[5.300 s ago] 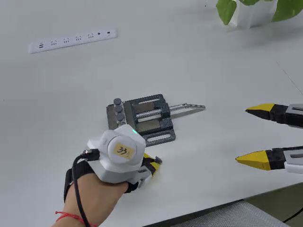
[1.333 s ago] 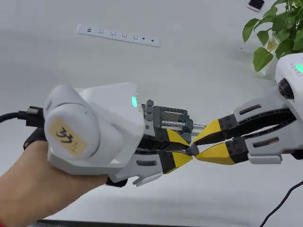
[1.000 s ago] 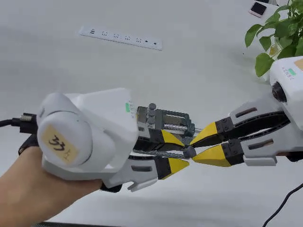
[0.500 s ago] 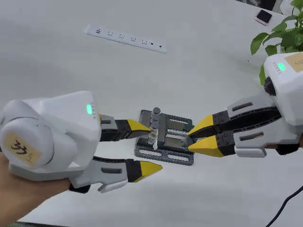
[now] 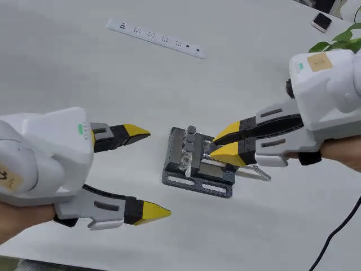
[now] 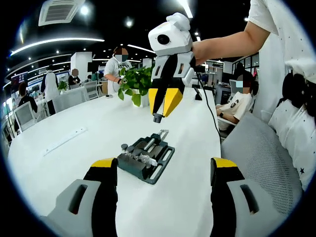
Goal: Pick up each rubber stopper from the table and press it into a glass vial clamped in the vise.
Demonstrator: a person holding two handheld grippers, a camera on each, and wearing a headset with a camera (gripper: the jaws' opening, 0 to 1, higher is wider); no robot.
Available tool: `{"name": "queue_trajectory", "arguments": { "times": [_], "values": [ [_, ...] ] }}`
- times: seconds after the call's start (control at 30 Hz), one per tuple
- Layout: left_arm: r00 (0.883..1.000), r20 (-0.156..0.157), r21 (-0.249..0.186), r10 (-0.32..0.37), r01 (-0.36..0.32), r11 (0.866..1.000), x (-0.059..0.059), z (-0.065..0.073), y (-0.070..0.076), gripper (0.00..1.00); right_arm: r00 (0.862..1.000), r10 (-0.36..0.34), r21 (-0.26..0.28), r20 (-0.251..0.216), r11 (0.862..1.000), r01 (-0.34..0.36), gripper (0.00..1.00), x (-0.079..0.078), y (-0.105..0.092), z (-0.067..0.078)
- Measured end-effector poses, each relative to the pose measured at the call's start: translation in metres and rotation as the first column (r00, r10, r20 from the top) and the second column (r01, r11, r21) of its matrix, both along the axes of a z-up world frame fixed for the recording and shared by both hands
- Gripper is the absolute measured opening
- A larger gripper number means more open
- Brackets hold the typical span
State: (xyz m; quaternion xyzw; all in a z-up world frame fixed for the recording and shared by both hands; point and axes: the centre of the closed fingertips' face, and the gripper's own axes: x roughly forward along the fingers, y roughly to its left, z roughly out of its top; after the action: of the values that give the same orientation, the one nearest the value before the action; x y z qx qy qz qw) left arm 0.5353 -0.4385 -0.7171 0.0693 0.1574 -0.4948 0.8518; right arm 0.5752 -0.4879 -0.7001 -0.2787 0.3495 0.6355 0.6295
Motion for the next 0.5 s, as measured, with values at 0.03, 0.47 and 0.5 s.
{"name": "queue_trajectory", "arguments": {
  "times": [0.03,0.47,0.5],
  "values": [
    [1.000,0.005,0.001,0.004,-0.004,1.000,0.002,-0.002,0.002,0.80,1.000,-0.004,-0.010,-0.001,1.000,0.004,0.05,0.003,0.002,-0.004],
    [1.000,0.010,-0.024,-0.026,0.026,0.999,0.005,-0.017,0.009,0.99,1.000,-0.015,-0.153,-0.008,0.988,0.013,0.05,0.021,0.007,-0.050],
    [1.000,0.015,-0.026,-0.025,0.025,0.999,0.005,-0.017,0.009,0.99,1.000,-0.011,-0.160,-0.012,0.987,0.009,0.05,0.021,0.007,-0.054]
  ]
}}
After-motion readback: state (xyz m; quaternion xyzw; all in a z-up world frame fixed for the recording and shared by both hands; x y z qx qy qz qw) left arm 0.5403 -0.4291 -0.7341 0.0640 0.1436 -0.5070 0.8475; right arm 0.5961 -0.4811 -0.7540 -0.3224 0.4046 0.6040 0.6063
